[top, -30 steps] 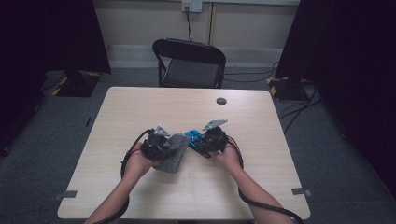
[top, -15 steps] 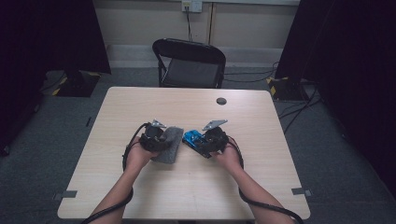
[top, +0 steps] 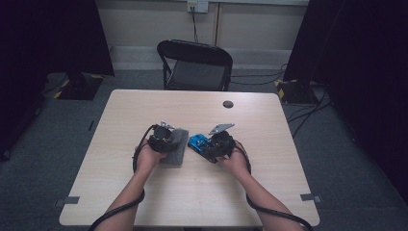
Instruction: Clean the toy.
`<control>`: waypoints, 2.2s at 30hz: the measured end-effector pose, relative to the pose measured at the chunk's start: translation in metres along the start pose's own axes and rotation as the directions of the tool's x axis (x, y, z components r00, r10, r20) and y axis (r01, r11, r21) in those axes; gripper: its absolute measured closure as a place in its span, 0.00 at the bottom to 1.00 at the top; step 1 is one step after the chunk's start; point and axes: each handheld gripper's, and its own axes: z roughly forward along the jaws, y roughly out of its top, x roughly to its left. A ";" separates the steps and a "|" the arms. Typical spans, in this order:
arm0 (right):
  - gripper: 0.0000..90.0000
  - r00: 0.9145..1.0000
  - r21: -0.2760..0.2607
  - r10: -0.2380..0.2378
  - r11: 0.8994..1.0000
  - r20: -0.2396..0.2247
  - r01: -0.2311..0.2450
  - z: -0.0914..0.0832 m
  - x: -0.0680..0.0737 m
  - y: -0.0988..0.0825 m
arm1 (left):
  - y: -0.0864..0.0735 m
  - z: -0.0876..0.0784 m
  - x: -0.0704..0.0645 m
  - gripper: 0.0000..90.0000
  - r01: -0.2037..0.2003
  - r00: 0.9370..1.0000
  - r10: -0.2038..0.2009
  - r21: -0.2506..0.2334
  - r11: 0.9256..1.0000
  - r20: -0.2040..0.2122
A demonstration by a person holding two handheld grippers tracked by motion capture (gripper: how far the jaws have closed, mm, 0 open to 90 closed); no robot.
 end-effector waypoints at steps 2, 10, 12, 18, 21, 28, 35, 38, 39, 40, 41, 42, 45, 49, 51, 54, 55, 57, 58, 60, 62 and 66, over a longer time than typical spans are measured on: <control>0.48 1.000 -0.001 0.000 1.000 0.000 0.000 0.000 0.000 0.000 | 0.001 0.003 -0.003 0.86 -0.006 1.000 0.006 0.009 1.000 0.001; 0.48 1.000 -0.004 0.001 1.000 0.000 -0.001 0.000 0.000 -0.001 | 0.002 0.006 -0.016 0.86 -0.018 0.999 0.017 0.031 0.999 0.029; 0.48 1.000 -0.004 0.001 1.000 0.000 -0.001 0.000 0.000 -0.001 | 0.002 0.006 -0.019 0.86 -0.024 0.999 0.023 0.032 0.999 0.037; 0.48 1.000 -0.003 0.001 1.000 0.000 -0.001 0.000 0.000 -0.001 | -0.002 0.004 -0.026 0.87 -0.041 0.997 0.038 0.038 0.998 0.063; 0.48 1.000 -0.002 0.000 1.000 0.000 0.000 0.000 0.000 -0.001 | -0.004 0.004 -0.032 0.87 -0.050 0.996 0.047 0.037 0.998 0.074; 0.48 1.000 -0.003 0.000 1.000 0.000 0.000 0.000 0.000 0.000 | -0.007 0.003 -0.046 0.87 -0.075 0.990 0.070 0.036 0.997 0.124; 0.48 1.000 -0.003 0.000 1.000 0.000 0.000 0.000 0.000 0.000 | -0.009 0.004 -0.064 0.87 -0.116 0.981 0.108 0.038 0.993 0.162; 0.48 1.000 -0.002 0.001 1.000 -0.001 -0.001 0.000 0.000 0.000 | -0.010 0.004 -0.069 0.87 -0.130 0.979 0.122 0.037 0.991 0.166; 0.48 1.000 -0.002 0.001 1.000 -0.002 -0.001 0.000 0.000 0.000 | -0.010 0.004 -0.071 0.87 -0.132 0.978 0.125 0.034 0.991 0.164; 0.48 1.000 -0.002 0.001 1.000 -0.003 -0.001 0.000 0.000 0.000 | -0.011 0.004 -0.072 0.87 -0.135 0.977 0.127 0.034 0.990 0.169; 0.48 1.000 -0.001 0.001 1.000 -0.003 -0.001 0.000 0.000 0.000 | -0.011 0.004 -0.073 0.87 -0.137 0.977 0.129 0.035 0.990 0.169; 0.48 1.000 -0.001 0.001 1.000 -0.003 -0.001 0.000 0.000 0.000 | -0.011 0.004 -0.074 0.87 -0.139 0.977 0.131 0.034 0.990 0.168; 0.48 1.000 -0.003 0.002 1.000 -0.005 -0.002 0.000 0.000 0.000 | -0.013 0.003 -0.077 0.87 -0.144 0.976 0.137 0.031 0.989 0.172; 0.48 1.000 -0.004 0.003 1.000 -0.004 -0.003 0.000 0.000 -0.001 | -0.015 0.002 -0.080 0.87 -0.146 0.975 0.138 0.035 0.989 0.175; 0.48 1.000 -0.004 0.003 1.000 -0.004 -0.003 0.000 0.000 -0.001 | -0.016 0.001 -0.082 0.87 -0.151 0.973 0.142 0.034 0.988 0.179; 0.48 1.000 -0.002 0.002 1.000 -0.004 -0.002 0.000 0.000 0.000 | -0.019 0.000 -0.085 0.87 -0.161 0.970 0.151 0.035 0.986 0.188; 0.48 1.000 -0.002 0.002 1.000 -0.004 -0.002 0.000 0.000 0.000 | -0.019 -0.001 -0.087 0.87 -0.164 0.970 0.154 0.039 0.986 0.191; 0.48 1.000 -0.002 0.003 1.000 -0.004 -0.003 0.000 0.000 0.000 | -0.020 -0.002 -0.089 0.87 -0.174 0.966 0.163 0.036 0.984 0.201; 0.48 1.000 -0.002 0.003 1.000 -0.004 -0.003 0.000 0.000 0.000 | -0.020 -0.002 -0.091 0.87 -0.182 0.964 0.170 0.039 0.983 0.206; 0.48 1.000 -0.005 0.005 1.000 -0.005 -0.005 0.000 -0.001 0.000 | -0.020 -0.002 -0.094 0.86 -0.193 0.960 0.180 0.039 0.980 0.212; 0.48 1.000 -0.004 0.006 1.000 -0.005 -0.006 0.000 -0.001 0.000 | -0.021 -0.003 -0.097 0.86 -0.196 0.958 0.184 0.038 0.980 0.218; 0.48 1.000 -0.003 0.005 1.000 -0.004 -0.005 0.000 -0.001 0.000 | -0.021 -0.003 -0.101 0.86 -0.204 0.954 0.191 0.033 0.978 0.230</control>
